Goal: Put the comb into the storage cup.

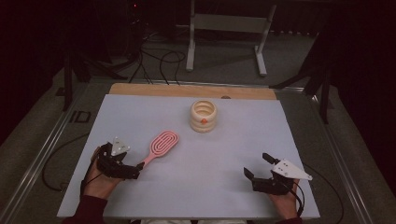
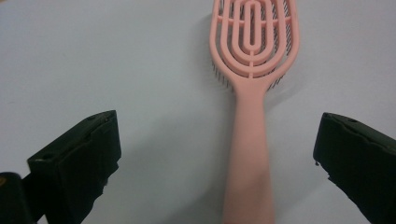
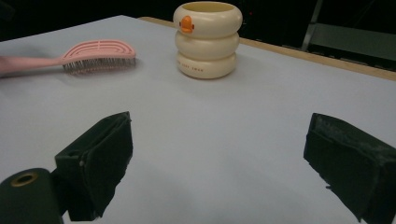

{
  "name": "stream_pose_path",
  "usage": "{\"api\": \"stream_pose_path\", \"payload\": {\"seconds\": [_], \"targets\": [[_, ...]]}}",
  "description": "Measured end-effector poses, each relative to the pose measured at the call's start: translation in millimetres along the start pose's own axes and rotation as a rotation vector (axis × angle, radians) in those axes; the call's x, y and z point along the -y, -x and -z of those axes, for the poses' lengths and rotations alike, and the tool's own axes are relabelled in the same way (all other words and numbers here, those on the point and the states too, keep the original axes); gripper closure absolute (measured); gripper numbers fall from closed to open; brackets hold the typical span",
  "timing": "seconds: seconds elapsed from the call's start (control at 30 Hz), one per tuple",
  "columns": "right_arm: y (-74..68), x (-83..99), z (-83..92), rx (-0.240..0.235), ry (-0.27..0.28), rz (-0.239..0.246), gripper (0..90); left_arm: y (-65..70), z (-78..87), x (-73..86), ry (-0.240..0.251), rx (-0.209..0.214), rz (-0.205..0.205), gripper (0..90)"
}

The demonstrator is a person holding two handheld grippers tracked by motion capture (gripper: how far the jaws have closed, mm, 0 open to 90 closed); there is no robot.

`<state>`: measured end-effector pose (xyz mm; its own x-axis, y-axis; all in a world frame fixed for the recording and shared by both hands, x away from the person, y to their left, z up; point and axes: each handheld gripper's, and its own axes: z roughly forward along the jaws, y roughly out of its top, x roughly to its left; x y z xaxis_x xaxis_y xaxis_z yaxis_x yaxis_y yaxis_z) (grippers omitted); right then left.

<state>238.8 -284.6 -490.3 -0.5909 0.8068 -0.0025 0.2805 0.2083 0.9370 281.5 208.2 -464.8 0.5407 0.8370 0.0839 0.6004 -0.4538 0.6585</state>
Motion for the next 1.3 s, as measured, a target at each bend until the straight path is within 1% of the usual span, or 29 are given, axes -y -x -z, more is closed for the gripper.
{"api": "stream_pose_path", "payload": {"seconds": [0.03, 0.07, 0.13, 0.17, 0.3, 0.37, 0.4, 0.7, 0.93, 1.07, 1.3], "targets": [[-0.1, 0.0, -0.1, 0.0, 0.0, -0.001, 8.1, 0.0, -0.9, -1.5, -0.011, 0.003, -0.006, 0.1], [-0.1, 0.0, -0.1, 0.0, 0.0, -0.001, 8.1, 0.0, -0.9, -1.5, -0.011, 0.003, -0.006, 0.0], [-0.2, 0.0, -0.1, -0.001, 0.0, 0.0, 8.1, 1.4, -6.0, -7.2, -0.041, 0.012, -0.014, 0.0], [-0.2, 0.0, -0.1, -0.001, 0.0, 0.0, 8.1, 1.4, -6.0, -7.2, -0.041, 0.012, -0.014, 0.0], [-0.3, 0.0, -0.4, -0.002, -0.001, 0.001, 8.1, 3.2, -14.4, -13.2, -0.076, 0.018, -0.035, 0.0], [-0.1, 0.0, -0.3, -0.001, -0.001, 0.0, 8.1, 3.4, -15.6, -14.2, -0.081, 0.018, -0.039, 0.0], [0.0, 0.0, -0.3, -0.002, 0.0, 0.0, 8.1, 3.7, -19.4, -16.6, -0.09, 0.021, -0.042, 0.0], [-0.3, 0.2, -1.0, -0.002, -0.002, -0.004, 8.1, 4.7, -33.2, -24.4, -0.144, 0.031, -0.049, 0.1], [-0.1, 0.4, -1.5, -0.005, -0.005, 0.0, 8.1, 4.7, -42.9, -31.4, -0.196, 0.049, -0.055, 1.2], [-0.1, 0.3, -1.3, -0.004, -0.005, -0.003, 8.1, 5.0, -47.9, -33.9, -0.216, 0.059, -0.046, 1.2], [-0.1, 0.2, -1.4, -0.004, -0.005, -0.002, 8.1, 6.1, -55.9, -36.4, -0.249, 0.07, -0.051, 1.0]]}}
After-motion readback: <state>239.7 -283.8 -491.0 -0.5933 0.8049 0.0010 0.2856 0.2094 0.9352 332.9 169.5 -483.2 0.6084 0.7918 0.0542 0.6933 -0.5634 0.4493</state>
